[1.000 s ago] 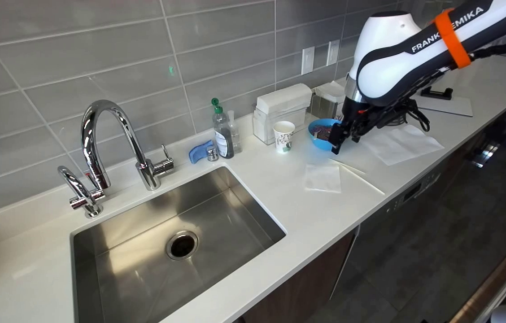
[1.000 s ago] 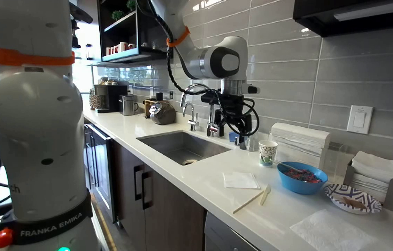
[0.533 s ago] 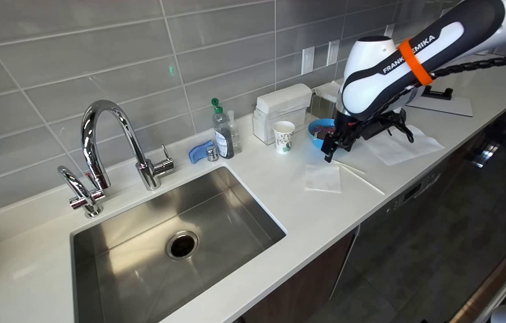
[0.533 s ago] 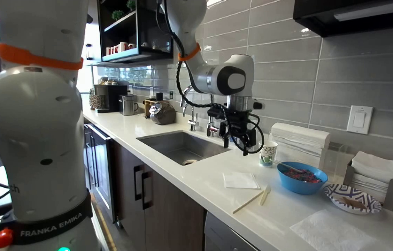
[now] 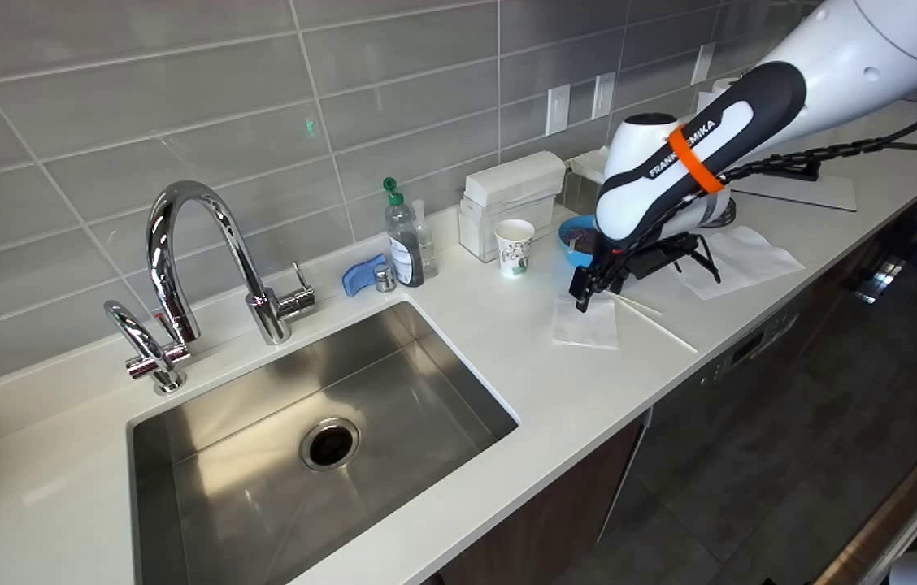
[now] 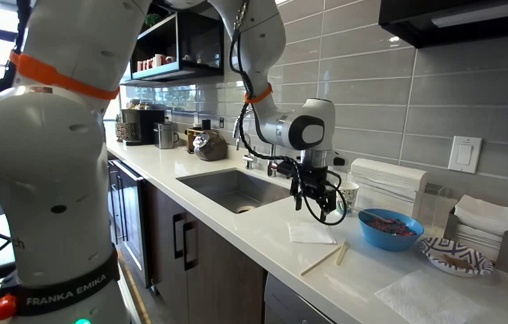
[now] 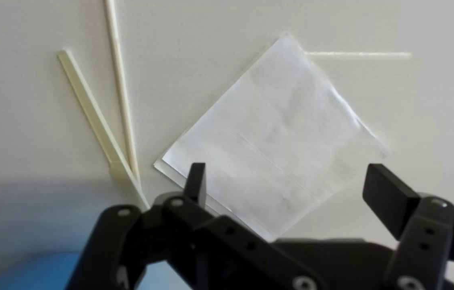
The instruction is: Put the tissue paper into the coffee cup
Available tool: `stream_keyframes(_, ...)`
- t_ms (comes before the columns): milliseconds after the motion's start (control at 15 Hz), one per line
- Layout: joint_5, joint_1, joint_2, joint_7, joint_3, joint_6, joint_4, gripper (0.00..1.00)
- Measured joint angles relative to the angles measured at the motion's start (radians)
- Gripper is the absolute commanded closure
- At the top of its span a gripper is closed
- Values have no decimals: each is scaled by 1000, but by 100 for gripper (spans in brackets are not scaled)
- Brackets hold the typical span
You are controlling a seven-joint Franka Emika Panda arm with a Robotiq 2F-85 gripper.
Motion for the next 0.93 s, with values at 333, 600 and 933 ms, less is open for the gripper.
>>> stream_keyframes(333,0,-3,90,1,2,16,59,0)
stream_keyframes(600,0,-2,141,3,11,16,100,10)
stream_keyframes(933,0,-2,190,15,13,16,136,58)
